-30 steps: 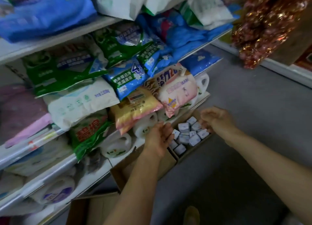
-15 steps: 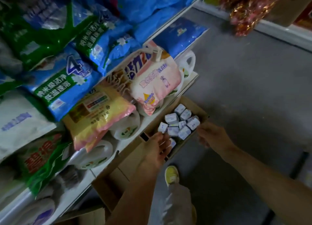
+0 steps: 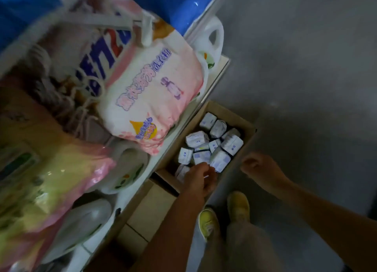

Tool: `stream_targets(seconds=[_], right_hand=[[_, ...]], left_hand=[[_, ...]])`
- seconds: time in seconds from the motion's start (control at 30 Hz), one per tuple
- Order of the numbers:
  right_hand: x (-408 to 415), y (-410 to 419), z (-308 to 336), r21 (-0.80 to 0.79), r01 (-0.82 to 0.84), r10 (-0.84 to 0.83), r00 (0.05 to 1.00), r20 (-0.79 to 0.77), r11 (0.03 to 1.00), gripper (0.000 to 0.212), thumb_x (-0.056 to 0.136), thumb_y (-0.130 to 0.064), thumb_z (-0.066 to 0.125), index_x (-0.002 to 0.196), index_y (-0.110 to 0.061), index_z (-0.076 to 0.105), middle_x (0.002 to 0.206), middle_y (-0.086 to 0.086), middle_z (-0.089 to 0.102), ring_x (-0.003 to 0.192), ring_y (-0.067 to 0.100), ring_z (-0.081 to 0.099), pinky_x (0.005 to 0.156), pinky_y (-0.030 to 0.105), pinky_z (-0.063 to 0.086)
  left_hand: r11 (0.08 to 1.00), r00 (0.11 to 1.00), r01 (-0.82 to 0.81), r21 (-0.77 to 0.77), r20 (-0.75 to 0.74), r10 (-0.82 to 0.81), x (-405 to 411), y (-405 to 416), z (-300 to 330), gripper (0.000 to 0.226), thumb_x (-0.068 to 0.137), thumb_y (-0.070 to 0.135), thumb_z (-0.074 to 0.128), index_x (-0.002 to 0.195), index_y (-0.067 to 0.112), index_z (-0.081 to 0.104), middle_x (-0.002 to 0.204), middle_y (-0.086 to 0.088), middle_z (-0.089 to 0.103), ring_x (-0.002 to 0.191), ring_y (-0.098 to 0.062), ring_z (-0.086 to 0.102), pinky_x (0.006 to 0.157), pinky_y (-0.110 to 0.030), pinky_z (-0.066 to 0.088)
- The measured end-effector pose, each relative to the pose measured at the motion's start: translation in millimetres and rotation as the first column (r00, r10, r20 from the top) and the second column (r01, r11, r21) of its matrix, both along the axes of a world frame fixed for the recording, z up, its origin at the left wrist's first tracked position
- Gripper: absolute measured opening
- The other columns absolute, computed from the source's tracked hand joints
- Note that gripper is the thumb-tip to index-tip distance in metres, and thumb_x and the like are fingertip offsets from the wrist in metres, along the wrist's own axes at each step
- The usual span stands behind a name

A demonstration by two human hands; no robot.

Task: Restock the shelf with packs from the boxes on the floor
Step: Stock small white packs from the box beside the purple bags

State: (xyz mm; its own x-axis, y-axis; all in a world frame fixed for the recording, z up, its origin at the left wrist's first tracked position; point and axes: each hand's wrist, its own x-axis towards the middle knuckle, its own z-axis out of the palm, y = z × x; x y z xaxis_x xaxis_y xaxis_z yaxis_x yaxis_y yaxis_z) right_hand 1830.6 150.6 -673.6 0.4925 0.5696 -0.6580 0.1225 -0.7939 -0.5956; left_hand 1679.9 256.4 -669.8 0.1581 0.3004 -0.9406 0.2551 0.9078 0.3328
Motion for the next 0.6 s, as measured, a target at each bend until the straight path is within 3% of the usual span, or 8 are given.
stream_targets(seconds=[0.1, 0.17, 0.23, 0.33, 0.47, 0.6], right_hand=[[19, 11, -50, -0.037, -0.032, 0.033, 0.999, 0.035, 0.999, 0.007, 0.089, -0.016, 0.062, 0.095, -0.012, 0.062, 0.088, 0.010, 0.066, 0.085, 0.026, 0.063, 0.079, 0.043, 0.051], [31, 20, -87, -0.073, -0.081, 0.085, 0.995, 0.054, 0.994, 0.007, 0.089, -0.017, 0.061, 0.096, -0.016, 0.059, 0.087, 0.003, 0.062, 0.082, 0.021, 0.060, 0.072, 0.037, 0.047], [42, 28, -125, -0.083, -0.149, 0.157, 0.982, 0.104, 0.985, 0.012, 0.086, -0.015, 0.059, 0.095, -0.023, 0.055, 0.089, -0.002, 0.056, 0.086, 0.017, 0.057, 0.071, 0.032, 0.044], [52, 40, -169, -0.129, -0.242, 0.265, 0.940, 0.215, 0.962, 0.036, 0.085, -0.013, 0.063, 0.118, -0.022, 0.053, 0.122, 0.004, 0.046, 0.111, 0.023, 0.049, 0.086, 0.036, 0.046], [65, 57, -221, -0.210, -0.434, 0.482, 0.779, 0.401, 0.876, 0.056, 0.089, -0.025, 0.064, 0.139, -0.029, 0.042, 0.146, 0.008, 0.028, 0.130, 0.031, 0.033, 0.097, 0.042, 0.046], [78, 64, -269, -0.331, -0.568, 0.657, 0.656, 0.371, 0.754, 0.061, 0.092, -0.038, 0.057, 0.146, -0.037, 0.030, 0.156, 0.011, 0.009, 0.141, 0.039, 0.015, 0.106, 0.046, 0.036]], left_hand=[[0.998, 0.997, 0.062, -0.016, -0.053, -0.063, 14, 6, -52, 0.020, 0.095, 0.014, 0.057, 0.075, 0.014, 0.060, 0.073, -0.007, 0.064, 0.070, -0.020, 0.060, 0.068, -0.032, 0.046], [0.995, 0.991, 0.100, -0.007, -0.085, -0.101, 22, 8, -91, 0.018, 0.096, 0.011, 0.055, 0.081, 0.017, 0.062, 0.079, -0.007, 0.063, 0.072, -0.020, 0.058, 0.076, -0.037, 0.048], [0.991, 0.985, 0.136, 0.012, -0.105, -0.134, 32, 6, -133, 0.016, 0.098, 0.011, 0.051, 0.102, 0.022, 0.061, 0.102, -0.009, 0.065, 0.089, -0.021, 0.059, 0.093, -0.043, 0.049], [0.973, 0.968, 0.217, 0.078, -0.146, -0.204, 50, 2, -187, 0.035, 0.095, 0.009, 0.057, 0.125, 0.024, 0.057, 0.134, -0.013, 0.055, 0.113, -0.028, 0.055, 0.104, -0.046, 0.046], [0.973, 0.976, 0.166, 0.157, -0.167, -0.140, 77, 3, -256, 0.050, 0.091, 0.008, 0.064, 0.137, 0.023, 0.051, 0.140, -0.015, 0.051, 0.123, -0.034, 0.053, 0.103, -0.044, 0.046], [0.966, 0.936, 0.221, 0.132, -0.306, -0.173, 94, 2, -306, 0.062, 0.090, 0.037, 0.068, 0.145, 0.034, 0.041, 0.155, -0.011, 0.031, 0.136, -0.034, 0.039, 0.113, -0.051, 0.033]])
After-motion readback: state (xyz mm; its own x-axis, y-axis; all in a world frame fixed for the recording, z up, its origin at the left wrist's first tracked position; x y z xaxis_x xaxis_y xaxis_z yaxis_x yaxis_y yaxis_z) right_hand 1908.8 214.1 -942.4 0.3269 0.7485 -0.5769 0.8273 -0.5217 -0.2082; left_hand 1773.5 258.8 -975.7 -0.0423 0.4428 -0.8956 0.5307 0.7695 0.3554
